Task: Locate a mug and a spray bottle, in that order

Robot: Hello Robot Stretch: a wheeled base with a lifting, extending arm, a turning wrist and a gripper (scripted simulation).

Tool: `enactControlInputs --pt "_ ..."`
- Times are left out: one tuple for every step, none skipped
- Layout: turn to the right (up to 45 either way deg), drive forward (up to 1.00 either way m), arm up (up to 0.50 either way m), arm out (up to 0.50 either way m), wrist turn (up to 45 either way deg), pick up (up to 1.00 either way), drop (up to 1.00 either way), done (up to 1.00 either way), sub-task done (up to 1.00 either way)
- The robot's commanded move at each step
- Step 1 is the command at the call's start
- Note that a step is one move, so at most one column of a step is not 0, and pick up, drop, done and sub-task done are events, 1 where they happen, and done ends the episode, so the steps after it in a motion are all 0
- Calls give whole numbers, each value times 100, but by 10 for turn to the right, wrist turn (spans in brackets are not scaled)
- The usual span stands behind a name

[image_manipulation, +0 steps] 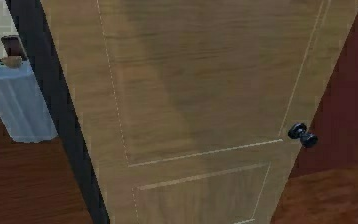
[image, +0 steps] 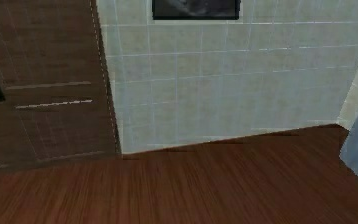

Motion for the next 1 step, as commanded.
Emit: enactControlInputs --pt "-120 0 0 0 0 0 0 0 0"
